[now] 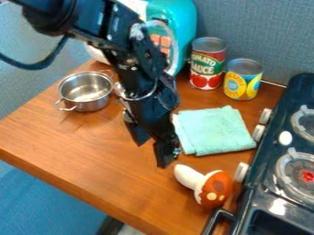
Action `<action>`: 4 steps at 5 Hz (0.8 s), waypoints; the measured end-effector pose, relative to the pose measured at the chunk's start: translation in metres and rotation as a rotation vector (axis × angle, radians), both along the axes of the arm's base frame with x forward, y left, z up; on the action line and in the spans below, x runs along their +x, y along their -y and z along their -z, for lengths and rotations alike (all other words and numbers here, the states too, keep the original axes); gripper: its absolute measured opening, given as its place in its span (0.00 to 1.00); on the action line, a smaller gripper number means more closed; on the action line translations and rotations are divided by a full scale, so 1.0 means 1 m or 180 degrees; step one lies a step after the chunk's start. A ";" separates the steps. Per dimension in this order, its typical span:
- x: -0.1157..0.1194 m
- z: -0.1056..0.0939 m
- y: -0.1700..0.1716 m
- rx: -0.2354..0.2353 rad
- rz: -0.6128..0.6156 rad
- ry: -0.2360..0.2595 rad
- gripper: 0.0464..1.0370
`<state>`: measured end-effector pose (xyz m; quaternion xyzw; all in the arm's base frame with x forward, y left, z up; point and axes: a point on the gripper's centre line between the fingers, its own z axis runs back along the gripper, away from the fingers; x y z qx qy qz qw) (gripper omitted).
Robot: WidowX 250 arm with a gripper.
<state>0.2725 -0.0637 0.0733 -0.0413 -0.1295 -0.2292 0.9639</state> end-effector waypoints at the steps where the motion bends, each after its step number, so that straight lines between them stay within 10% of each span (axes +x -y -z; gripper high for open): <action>1: -0.002 0.001 0.010 -0.0162 0.0558 0.0024 0.96; 2: -0.003 0.013 0.016 -0.0155 0.1240 -0.0409 0.96; 4: -0.001 0.017 0.023 0.0212 0.1717 -0.0433 0.96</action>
